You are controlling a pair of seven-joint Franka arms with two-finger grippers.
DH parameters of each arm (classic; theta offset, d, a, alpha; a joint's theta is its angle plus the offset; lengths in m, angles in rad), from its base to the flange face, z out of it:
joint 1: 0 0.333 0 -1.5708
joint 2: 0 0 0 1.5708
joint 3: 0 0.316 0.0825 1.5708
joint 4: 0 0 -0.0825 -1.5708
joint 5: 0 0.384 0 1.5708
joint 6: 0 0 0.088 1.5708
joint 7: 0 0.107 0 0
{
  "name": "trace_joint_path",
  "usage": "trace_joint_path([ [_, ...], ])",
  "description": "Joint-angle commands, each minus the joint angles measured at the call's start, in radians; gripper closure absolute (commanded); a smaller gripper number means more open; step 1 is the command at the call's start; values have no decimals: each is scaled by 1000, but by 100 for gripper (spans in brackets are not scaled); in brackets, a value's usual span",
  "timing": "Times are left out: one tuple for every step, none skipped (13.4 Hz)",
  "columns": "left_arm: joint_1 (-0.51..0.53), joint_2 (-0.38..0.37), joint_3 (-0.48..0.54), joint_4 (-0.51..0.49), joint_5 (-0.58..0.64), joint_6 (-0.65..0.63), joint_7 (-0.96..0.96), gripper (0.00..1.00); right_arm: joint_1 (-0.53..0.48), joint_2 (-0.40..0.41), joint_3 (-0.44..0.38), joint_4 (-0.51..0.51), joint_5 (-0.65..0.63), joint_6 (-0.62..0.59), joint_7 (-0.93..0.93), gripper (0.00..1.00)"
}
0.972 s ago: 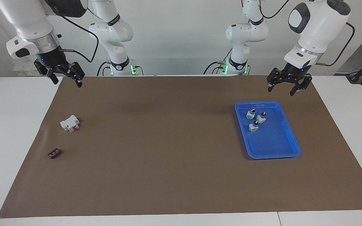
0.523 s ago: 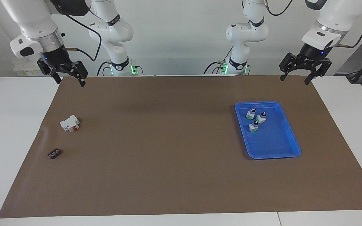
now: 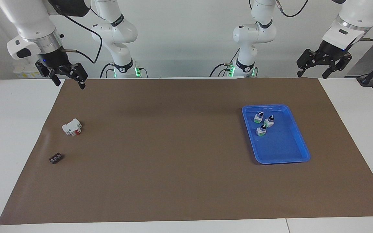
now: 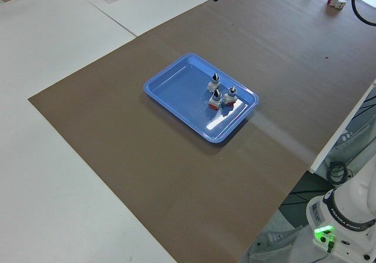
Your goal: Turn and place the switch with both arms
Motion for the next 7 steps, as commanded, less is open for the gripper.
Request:
trace_joint_path([
  [8, -23, -8, -29, 27, 11, -16, 0, 3, -12, -4, -4, -20, -12, -45, 0],
  [9, -23, -6, -32, 30, 10, -16, 0, 3, -12, -4, -4, -20, -15, -49, 0],
  [2, -27, -8, -43, 36, 17, -17, 0, 3, -12, -4, -4, -20, -16, -57, 0],
  [-1, -30, -9, -48, 35, 16, -19, 0, 3, -12, -4, -4, -20, -15, -61, 0],
  [-1, -34, -9, -49, 35, 7, -17, 0, 4, -12, -4, -2, -22, -15, -63, 0],
  [0, -38, -9, -64, 35, 4, -19, 0, 4, -12, -4, -2, -22, -15, -65, 0],
  [0, -44, -9, -71, 35, 7, -19, 0, 4, -12, -4, -2, -15, -13, -59, 0],
])
